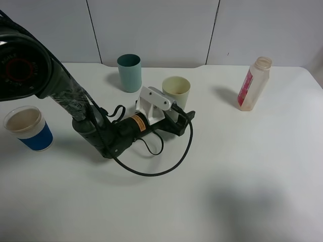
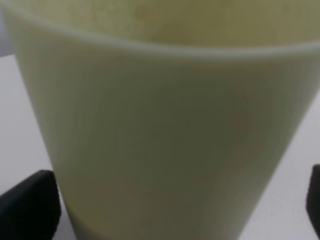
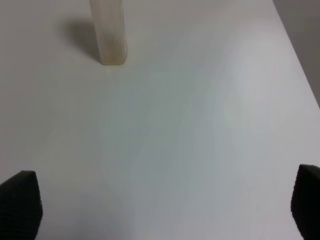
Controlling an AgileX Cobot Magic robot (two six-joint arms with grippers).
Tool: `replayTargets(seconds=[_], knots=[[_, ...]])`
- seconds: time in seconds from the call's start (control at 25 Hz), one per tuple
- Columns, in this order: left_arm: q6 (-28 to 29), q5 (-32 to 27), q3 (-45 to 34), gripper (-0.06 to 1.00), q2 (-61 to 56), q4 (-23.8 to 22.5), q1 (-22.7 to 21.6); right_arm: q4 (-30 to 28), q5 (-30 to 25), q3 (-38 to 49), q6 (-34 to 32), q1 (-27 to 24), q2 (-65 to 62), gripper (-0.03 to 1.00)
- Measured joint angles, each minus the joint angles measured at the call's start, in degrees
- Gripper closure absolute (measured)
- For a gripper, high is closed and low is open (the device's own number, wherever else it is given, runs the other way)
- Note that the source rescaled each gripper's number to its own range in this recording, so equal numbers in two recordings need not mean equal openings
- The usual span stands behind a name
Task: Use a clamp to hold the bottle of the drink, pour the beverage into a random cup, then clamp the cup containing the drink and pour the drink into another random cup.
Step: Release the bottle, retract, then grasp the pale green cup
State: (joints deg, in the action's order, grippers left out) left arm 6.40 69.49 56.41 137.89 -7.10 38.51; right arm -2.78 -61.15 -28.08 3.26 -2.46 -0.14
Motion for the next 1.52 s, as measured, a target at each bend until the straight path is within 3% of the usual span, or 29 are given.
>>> replayTargets(seconds=[1.52], knots=[[0.0, 0.1, 7.0, -0.04, 3.6, 0.8, 0.0, 0.0, 0.0, 0.0, 0.0, 0.0, 0.0, -0.03]])
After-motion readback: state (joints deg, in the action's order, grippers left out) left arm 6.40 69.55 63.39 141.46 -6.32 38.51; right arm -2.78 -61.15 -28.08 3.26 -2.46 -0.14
